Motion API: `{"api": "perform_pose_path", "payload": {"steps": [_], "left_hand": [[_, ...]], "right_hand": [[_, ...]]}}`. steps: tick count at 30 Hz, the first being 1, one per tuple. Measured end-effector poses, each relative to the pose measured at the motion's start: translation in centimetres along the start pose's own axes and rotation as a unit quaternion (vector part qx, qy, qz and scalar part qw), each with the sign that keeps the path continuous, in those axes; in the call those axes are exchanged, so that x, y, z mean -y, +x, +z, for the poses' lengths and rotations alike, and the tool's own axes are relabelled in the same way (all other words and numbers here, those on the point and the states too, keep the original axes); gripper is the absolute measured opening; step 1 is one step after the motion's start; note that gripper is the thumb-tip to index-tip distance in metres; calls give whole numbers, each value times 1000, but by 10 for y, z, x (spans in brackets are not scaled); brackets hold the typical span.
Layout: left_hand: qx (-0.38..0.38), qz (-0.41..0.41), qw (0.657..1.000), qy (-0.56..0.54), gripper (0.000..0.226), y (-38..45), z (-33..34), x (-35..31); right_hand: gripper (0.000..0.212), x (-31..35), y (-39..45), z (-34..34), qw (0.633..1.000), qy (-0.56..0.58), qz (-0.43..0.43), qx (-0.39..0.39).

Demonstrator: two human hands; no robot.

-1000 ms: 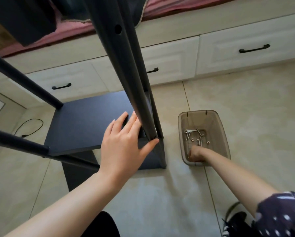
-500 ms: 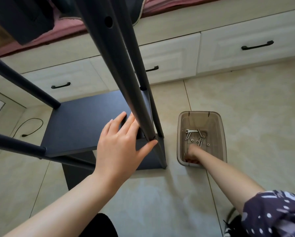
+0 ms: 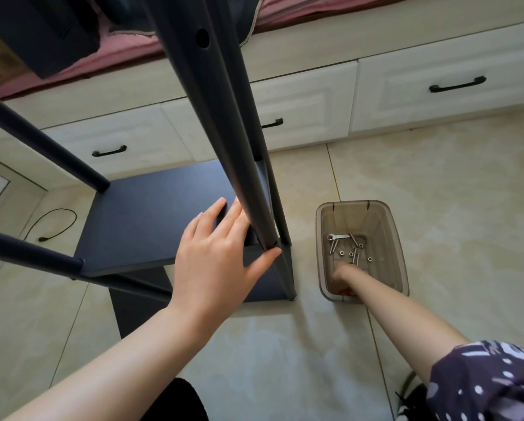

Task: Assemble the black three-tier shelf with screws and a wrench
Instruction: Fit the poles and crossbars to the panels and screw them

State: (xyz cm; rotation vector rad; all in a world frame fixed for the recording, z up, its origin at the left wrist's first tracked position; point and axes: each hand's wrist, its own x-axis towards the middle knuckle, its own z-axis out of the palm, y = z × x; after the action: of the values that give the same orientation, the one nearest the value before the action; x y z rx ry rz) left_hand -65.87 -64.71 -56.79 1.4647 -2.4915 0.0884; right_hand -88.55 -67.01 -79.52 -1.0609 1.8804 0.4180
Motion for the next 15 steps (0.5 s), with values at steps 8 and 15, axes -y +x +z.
{"api": "perform_pose_path", "payload": {"steps": [8,15], "left_hand": [[112,-23,991,74,67,6,-11,-10],[134,-9,986,97,63,3,-25,-11]], "right_hand": [[19,-4,-51,-50,998,-6,-57,39],[14,17,-161,-93,982,34,-179,-42]]}}
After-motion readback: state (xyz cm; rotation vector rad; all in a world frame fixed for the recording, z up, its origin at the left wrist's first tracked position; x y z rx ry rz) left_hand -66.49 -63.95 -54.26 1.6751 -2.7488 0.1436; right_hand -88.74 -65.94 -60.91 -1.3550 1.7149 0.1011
